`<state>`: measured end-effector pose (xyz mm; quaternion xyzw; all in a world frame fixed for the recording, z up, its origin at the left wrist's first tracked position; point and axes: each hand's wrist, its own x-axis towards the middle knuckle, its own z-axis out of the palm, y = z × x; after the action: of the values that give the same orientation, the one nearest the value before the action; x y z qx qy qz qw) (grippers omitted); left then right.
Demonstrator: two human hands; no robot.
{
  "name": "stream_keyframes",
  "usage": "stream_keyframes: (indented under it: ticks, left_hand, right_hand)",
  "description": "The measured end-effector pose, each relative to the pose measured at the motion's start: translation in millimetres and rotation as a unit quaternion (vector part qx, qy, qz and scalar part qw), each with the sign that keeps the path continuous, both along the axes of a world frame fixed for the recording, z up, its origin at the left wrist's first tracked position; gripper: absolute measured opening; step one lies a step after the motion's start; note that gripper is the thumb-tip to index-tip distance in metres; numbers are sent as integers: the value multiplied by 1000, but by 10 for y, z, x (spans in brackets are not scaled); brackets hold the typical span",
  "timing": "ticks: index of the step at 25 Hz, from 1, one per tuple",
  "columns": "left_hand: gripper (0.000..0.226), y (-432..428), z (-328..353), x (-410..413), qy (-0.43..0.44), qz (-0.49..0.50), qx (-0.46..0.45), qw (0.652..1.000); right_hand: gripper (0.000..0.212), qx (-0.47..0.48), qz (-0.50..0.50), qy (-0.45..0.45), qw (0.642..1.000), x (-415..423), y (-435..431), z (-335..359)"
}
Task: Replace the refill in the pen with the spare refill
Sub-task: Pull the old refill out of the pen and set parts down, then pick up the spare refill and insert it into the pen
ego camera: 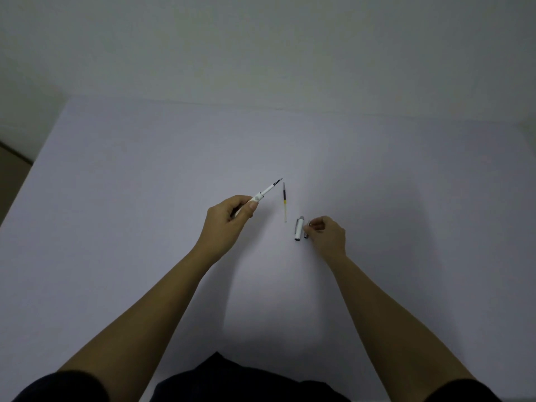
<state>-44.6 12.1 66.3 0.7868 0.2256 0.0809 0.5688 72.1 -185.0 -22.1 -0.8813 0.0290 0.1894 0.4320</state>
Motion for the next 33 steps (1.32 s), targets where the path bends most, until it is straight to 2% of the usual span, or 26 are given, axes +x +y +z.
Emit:
stream_keyframes:
  ticks: [4,7,9,11,14,17,21,23,25,28,30,33]
  left_hand:
    - [13,3,17,24,-4,0,-1,1000]
    - [13,-5,13,49,-6,-2,1,1000]
    - [13,-26,28,62,-11,-1,2,1000]
    - [12,-54,38,80,-20,1,3,1000]
    - [12,-106,26,96,-29,-12,20,999]
    - [12,-129,-26,71,-29,-22,33,999]
    - [12,-65,-112,3,-13,-33,34,999]
    - [13,-15,-133,-14,-6,-27,34,999]
    - [13,26,-133,7,-4,-26,40,999]
    - [13,78,-115,95,-3,-42,64,997]
    - [15,127,-103,183,-5,-45,81,996]
    - [21,196,-117,335,-3,-52,118,992]
  right_hand:
    - [21,-17,14,-21,1000,30,-19,28]
    - [14,-11,11,-75,997,41,61,163]
    - [10,61,14,-102,993,-1,189,361]
    - [11,143,66,-105,982,-59,337,567]
    - [14,260,130,-54,955,-168,514,809]
    - [12,353,95,-10,931,-166,596,913]
    - [7,390,-24,35,920,116,625,903]
    - [7,371,-86,56,923,310,612,813]
    - [18,299,-114,58,946,435,600,652]
    - [25,114,-58,6,992,533,617,397]
    - [27,20,-6,-15,1000,596,654,284]
    - [29,-63,22,-10,998,736,731,194]
